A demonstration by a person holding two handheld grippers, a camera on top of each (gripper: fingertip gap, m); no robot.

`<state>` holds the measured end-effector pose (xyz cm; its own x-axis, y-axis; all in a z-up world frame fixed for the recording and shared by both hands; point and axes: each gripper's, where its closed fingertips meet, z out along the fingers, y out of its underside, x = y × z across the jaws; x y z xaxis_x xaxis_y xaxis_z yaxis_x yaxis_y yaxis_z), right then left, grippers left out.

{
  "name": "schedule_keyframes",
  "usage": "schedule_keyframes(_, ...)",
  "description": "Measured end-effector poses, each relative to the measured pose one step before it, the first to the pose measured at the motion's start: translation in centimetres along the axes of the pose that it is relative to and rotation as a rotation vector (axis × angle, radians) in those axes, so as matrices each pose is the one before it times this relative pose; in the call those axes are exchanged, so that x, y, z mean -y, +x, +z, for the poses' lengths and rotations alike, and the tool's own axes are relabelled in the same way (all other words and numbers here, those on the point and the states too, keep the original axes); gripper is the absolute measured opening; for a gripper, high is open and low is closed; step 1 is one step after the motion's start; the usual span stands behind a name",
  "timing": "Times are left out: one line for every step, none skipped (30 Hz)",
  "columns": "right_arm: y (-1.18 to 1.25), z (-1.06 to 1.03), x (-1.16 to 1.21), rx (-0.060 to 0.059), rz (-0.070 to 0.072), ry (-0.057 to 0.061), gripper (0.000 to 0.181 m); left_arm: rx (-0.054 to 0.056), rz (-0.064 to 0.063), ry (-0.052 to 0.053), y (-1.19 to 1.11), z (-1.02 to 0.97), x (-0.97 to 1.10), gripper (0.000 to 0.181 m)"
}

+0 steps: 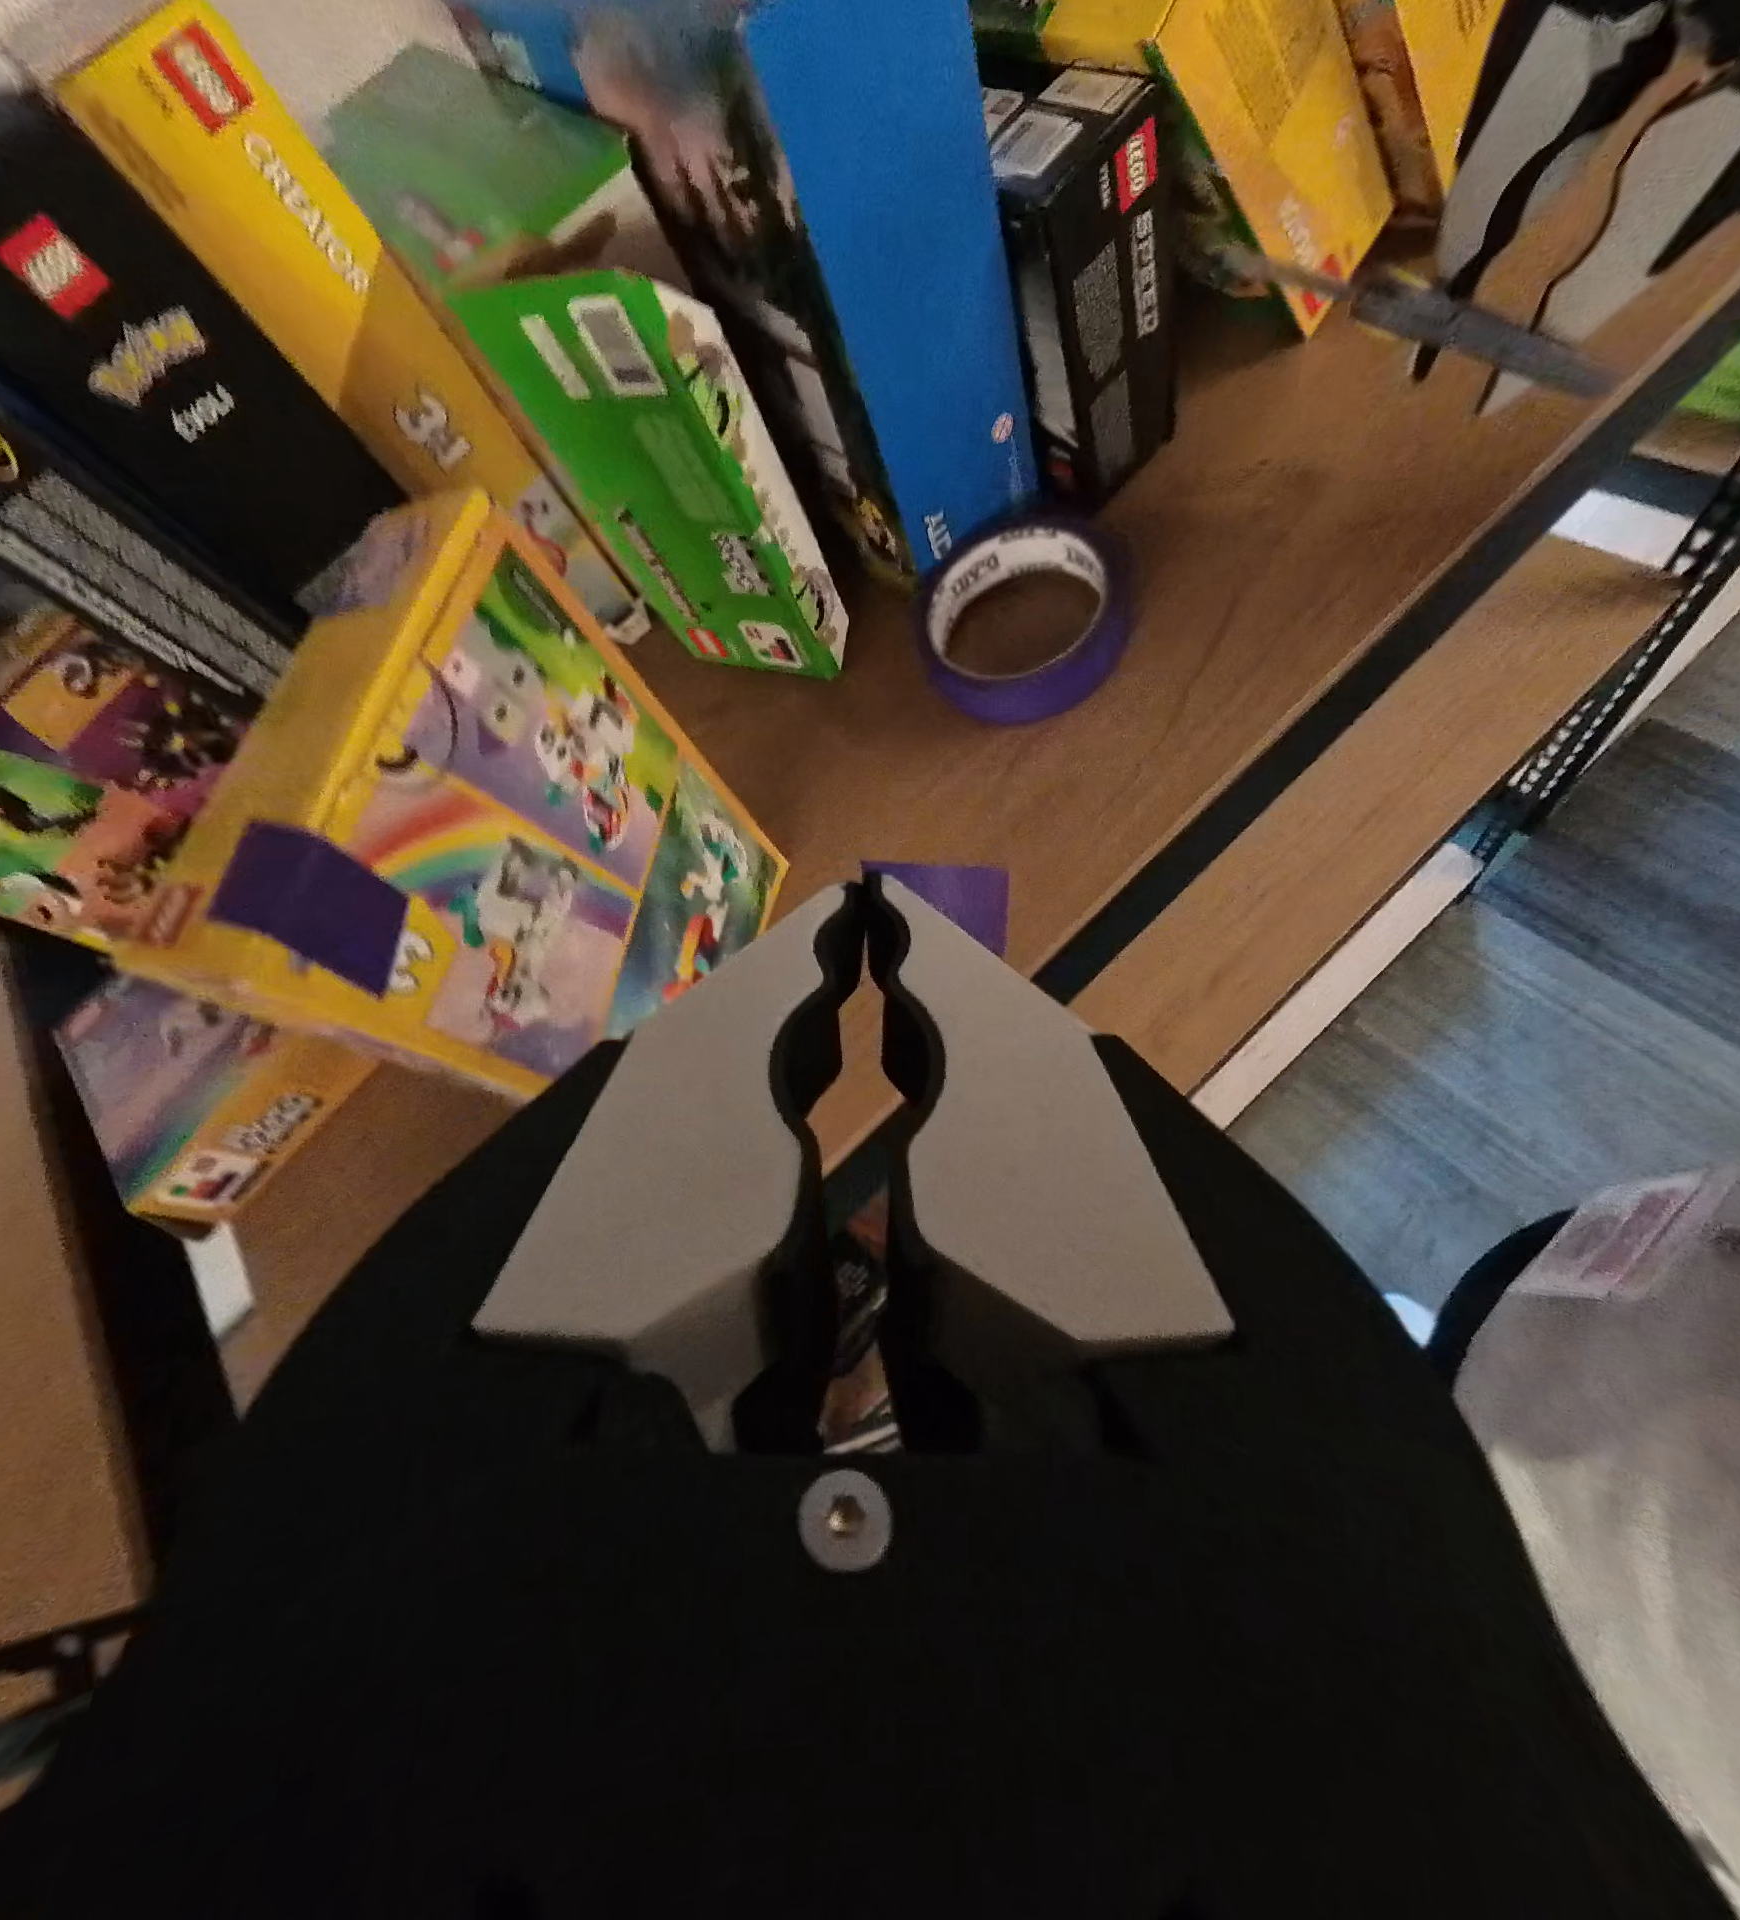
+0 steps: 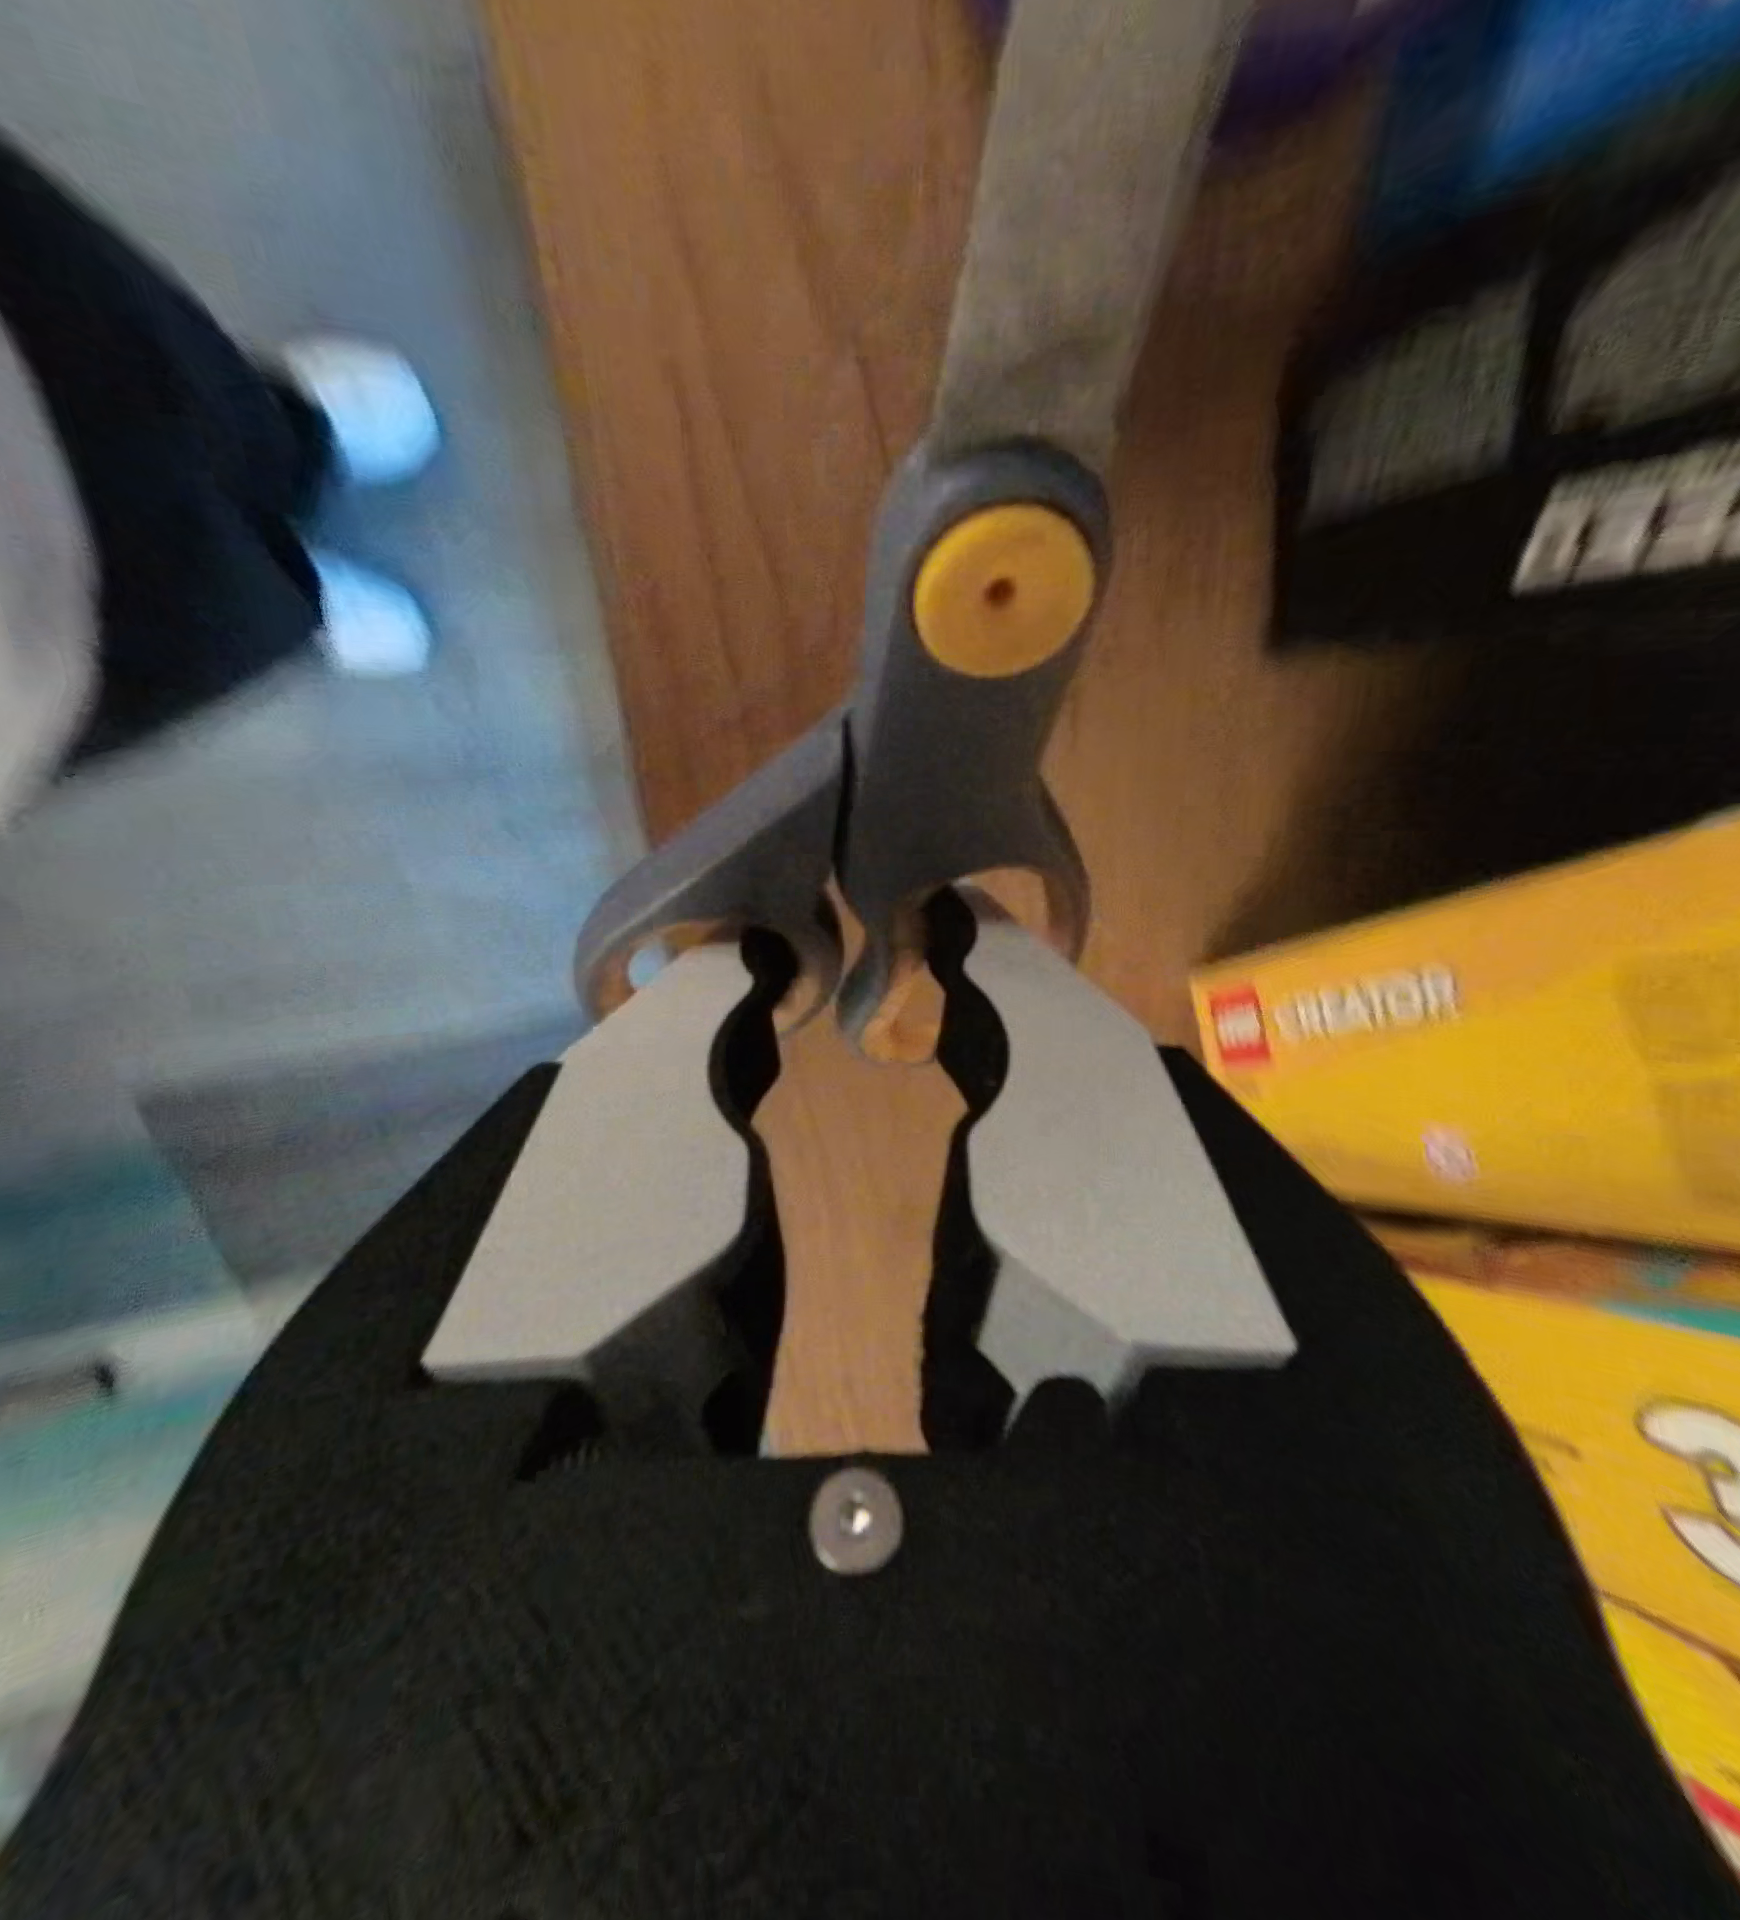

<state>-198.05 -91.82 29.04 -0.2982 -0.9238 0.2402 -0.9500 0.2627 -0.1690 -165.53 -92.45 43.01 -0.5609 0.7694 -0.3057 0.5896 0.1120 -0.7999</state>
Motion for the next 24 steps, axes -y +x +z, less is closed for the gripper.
schedule_keyframes(0.863, 0.6, -2.304, -0.0229, -0.0337, -0.1206, 0.025, -0.0001, -0.0244, 0.0109, -0.111, -0.132, -0.712, 0.0)
schedule_keyframes(0.489, 0.827, -1.693, -0.0115, -0.028, -0.0914, 0.025, -0.0014, -0.0247, 0.013, -0.152, -0.053, -0.567, 0.0)
schedule_keyframes(-0.099, 0.89, -1.031, 0.0174, -0.0182, -0.0598, 0.025, -0.0066, -0.026, 0.0115, -0.13, 0.024, -0.458, 0.0)
schedule_keyframes(-0.018, 0.769, -0.734, 0.0048, -0.0275, -0.0506, 0.025, -0.0101, -0.0256, 0.0099, -0.136, 0.061, -0.36, 0.0)
schedule_keyframes(0.711, 0.269, -0.61, -0.0453, -0.0422, -0.0486, 0.026, -0.0099, -0.0233, 0.0114, -0.172, 0.053, -0.252, 0.0)
schedule_keyframes(0.431, 0.054, -0.284, -0.031, -0.0458, -0.0237, 0.026, -0.0092, -0.0222, 0.0107, -0.22, 0.041, -0.185, 0.0)
schedule_keyframes(-0.193, 0.013, 0.046, 0.0144, -0.021, -0.0024, 0.026, -0.0085, -0.0215, 0.006, -0.235, 0.004, -0.167, 0.0)
schedule_keyframes(-0.414, -0.016, 0.233, 0.0276, -0.0147, 0.0077, 0.026, -0.005, -0.0177, 0.003, -0.28, -0.043, -0.148, 0.0)
schedule_keyframes(-0.082, -0.034, 0.004, 0.0026, -0.0192, -0.0092, 0.026, -0.0016, -0.0132, 0.0031, -0.269, -0.117, -0.072, 0.0)
schedule_keyframes(0.293, -0.057, -0.353, -0.0208, -0.0203, -0.0343, 0.03, -0.0012, -0.0104, 0.003, -0.221, -0.169, 0.017, 0.0)
schedule_keyframes(0.548, -0.083, -0.264, -0.0325, -0.012, -0.0269, 0.042, -0.0002, -0.0066, 0.0001, -0.166, -0.215, 0.069, 0.0)
schedule_keyframes(0.252, -0.237, -0.207, -0.0136, -0.0104, -0.0134, 0.046, 0.0055, -0.0006, -0.0051, -0.199, -0.255, 0.085, 0.0)
schedule_keyframes(0.354, -0.496, -0.331, -0.0208, 0.0008, -0.0041, 0.047, 0.0124, 0.0059, -0.008, -0.26, -0.309, 0.138, 0.0)
schedule_keyframes(0.64, -0.731, -0.432, -0.0371, 0.0209, 0.0068, 0.05, 0.0132, 0.0103, -0.0088, -0.228, -0.377, 0.24, 0.0)
schedule_keyframes(0.774, -0.993, -0.483, -0.0457, 0.0446, 0.0197, 0.052, 0.0074, 0.0118, -0.0091, -0.122, -0.412, 0.372, 0.0)
schedule_keyframes(0.753, -1.356, -0.109, -0.0498, 0.066, 0.0461, 0.053, 0.0002, 0.0131, -0.0078, 0.015, -0.396, 0.54, 0.0)
schedule_keyframes(0.59, -1.805, 1.105, -0.0468, 0.0765, 0.1021, 0.053, -0.0051, 0.0173, -0.0074, 0.108, -0.329, 0.722, 0.0)
schedule_keyframes(0.49, -2.231, 3.242, -0.0459, 0.0907, 0.195, 0.052, -0.0063, 0.0259, -0.0068, 0.124, -0.203, 0.912, 0.0)
schedule_keyframes(-0.004, -2.206, 5.769, -0.018, 0.1126, 0.302, 0.044, -0.0089, 0.0357, -0.0032, 0.092, 0.015, 1.113, 0.0)
schedule_keyframes(-0.936, -1.327, 7.401, 0.0289, 0.1336, 0.3826, 0.037, -0.0162, 0.0367, -0.0023, 0.098, 0.274, 1.25, 0.0)
schedule_keyframes(-1.369, 0.299, 6.531, 0.0441, 0.1443, 0.376, 0.033, -0.0193, 0.0305, -0.004, -0.019, 0.531, 1.293, 0.0)
schedule_keyframes(-0.914, 1.751, 3.873, 0.0344, 0.1476, 0.282, 0.03, -0.0151, 0.0279, -0.01, -0.2, 0.71, 1.194, 0.0)
schedule_keyframes(-0.475, 2.511, 0.865, 0.0421, 0.147, 0.129, 0.039, -0.0242, 0.0305, -0.0205, -0.136, 0.793, 0.932, 0.0)
schedule_keyframes(-0.058, 2.54, -0.861, 0.0469, 0.1342, 0.0113, 0.054, -0.0312, 0.0302, -0.0239, -0.052, 0.77, 0.755, 0.0)
